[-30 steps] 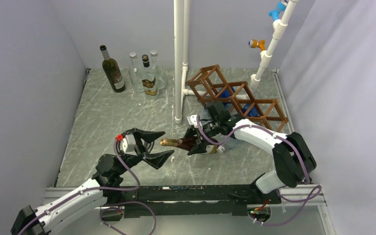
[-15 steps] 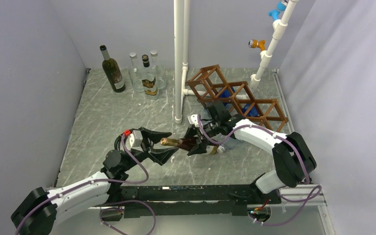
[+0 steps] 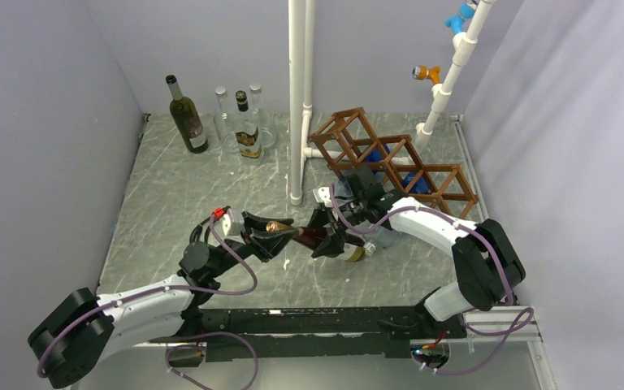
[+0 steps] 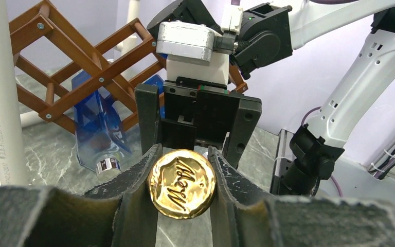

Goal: Take the wine bottle off the wine rack
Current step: Pick up the wine bottle from the wine rack.

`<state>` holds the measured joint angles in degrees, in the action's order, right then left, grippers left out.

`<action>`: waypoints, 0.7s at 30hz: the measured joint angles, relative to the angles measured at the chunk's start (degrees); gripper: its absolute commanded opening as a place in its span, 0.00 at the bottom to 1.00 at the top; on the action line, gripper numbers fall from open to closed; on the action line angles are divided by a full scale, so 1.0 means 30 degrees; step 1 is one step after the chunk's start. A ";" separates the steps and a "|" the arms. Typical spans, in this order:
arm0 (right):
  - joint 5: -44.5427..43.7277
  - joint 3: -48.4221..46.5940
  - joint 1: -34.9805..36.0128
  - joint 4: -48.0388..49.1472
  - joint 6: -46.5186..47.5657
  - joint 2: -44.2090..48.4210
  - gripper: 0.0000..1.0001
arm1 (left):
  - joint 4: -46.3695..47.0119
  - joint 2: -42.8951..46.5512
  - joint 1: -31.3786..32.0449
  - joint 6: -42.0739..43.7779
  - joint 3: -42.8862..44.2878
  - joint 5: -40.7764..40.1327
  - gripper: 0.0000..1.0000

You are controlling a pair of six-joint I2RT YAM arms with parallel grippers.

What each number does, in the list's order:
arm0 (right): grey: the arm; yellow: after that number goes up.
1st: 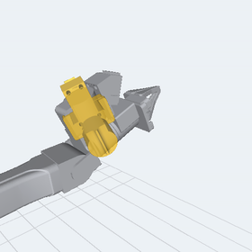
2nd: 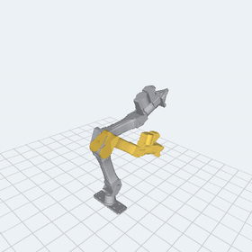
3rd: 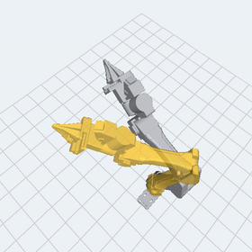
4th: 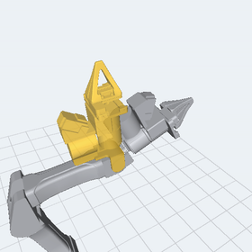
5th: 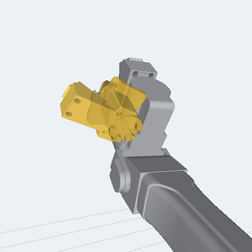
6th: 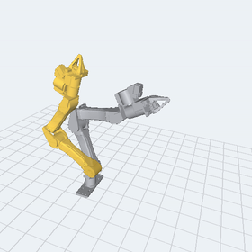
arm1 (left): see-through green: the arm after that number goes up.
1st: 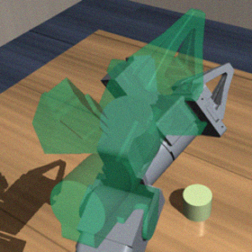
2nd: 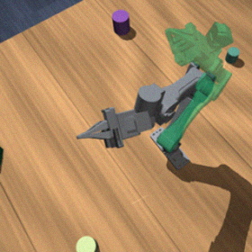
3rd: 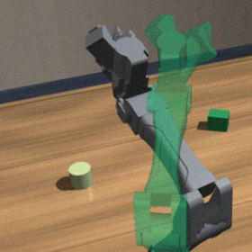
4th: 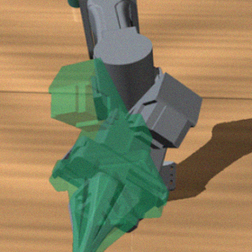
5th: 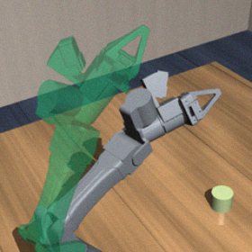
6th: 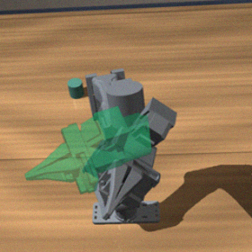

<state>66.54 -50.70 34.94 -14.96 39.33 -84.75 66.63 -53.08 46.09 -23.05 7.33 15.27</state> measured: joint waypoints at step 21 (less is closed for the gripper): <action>0.2244 -0.0816 0.0095 -0.0882 0.0182 0.0408 0.99 | -1.2050 0.6266 0.0255 0.1457 0.2973 -0.1202 0.00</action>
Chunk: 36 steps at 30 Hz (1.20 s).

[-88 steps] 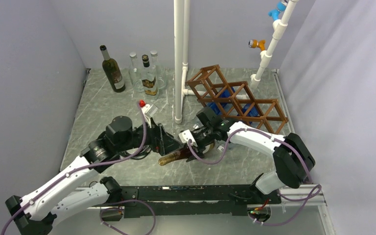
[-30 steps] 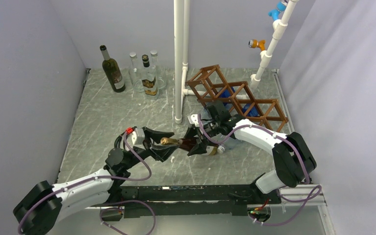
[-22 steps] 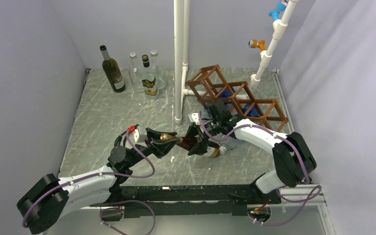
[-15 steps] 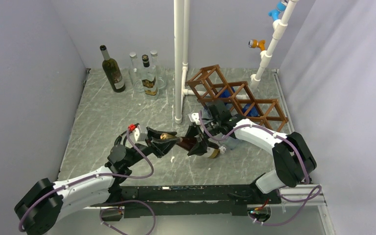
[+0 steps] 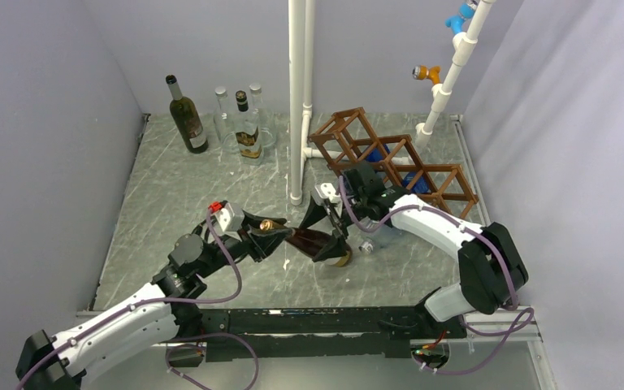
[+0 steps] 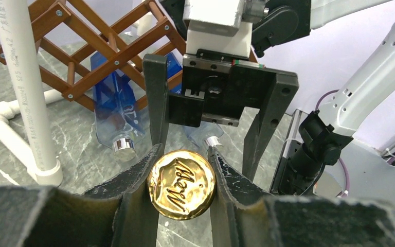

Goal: Take the wine bottle off the wine rack
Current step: Pick up the wine bottle from the wine rack, then place the wine bottle at the center of the board.

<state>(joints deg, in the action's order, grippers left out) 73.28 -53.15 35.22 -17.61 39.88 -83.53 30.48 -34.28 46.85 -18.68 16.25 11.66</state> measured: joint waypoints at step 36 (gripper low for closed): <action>0.2288 -0.1115 -0.3934 -0.3759 0.2004 0.2382 1.00 | -0.8699 -0.5085 -0.5887 0.3555 0.8626 -0.1712 0.00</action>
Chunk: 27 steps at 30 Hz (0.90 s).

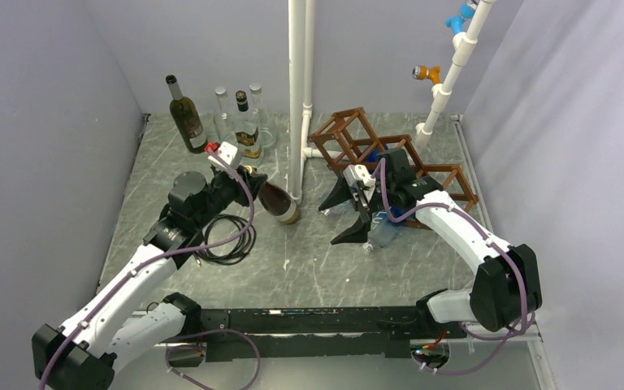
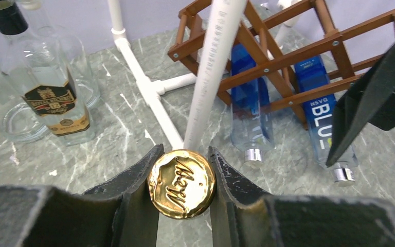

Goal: Take the wine bottle off the wine rack
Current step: Place the wine bottle at the center of the board.

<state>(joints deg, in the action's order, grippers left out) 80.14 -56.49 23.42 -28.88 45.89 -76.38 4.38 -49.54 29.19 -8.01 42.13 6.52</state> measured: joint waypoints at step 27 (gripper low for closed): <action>-0.0036 0.0000 -0.0401 -0.0459 0.0721 -0.0007 1.00 | -0.4204 -0.8524 -0.5603 0.2900 0.8612 0.2892 0.00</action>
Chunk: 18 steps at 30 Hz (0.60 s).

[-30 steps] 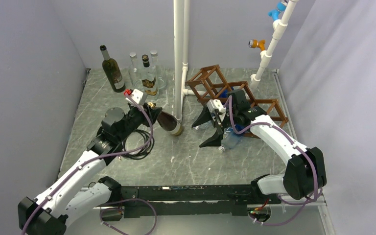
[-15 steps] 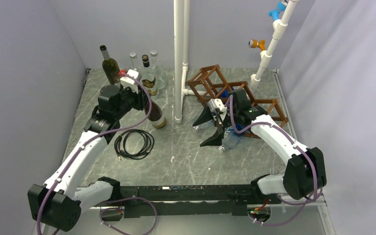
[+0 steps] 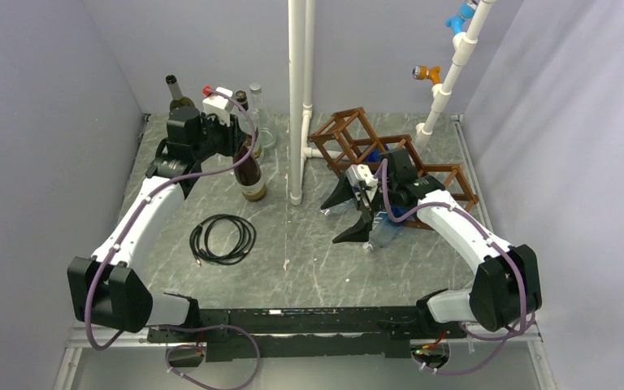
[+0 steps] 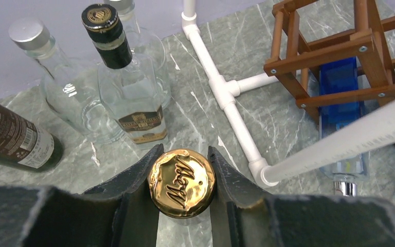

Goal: Take the wine bottle off the wine rack
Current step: Place the wine bottle at the center of the board.

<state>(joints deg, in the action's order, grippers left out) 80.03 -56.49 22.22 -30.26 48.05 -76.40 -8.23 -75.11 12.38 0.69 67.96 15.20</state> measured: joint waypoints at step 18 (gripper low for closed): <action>-0.0080 0.0000 0.0000 -0.0940 0.0925 -0.0175 1.00 | -0.0095 -0.3417 -0.0087 0.0634 0.3140 0.0474 0.00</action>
<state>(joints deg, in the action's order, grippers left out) 79.79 -56.49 22.22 -33.08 50.83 -76.93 -8.51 -85.36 12.12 2.59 77.38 16.62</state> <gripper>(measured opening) 0.993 0.369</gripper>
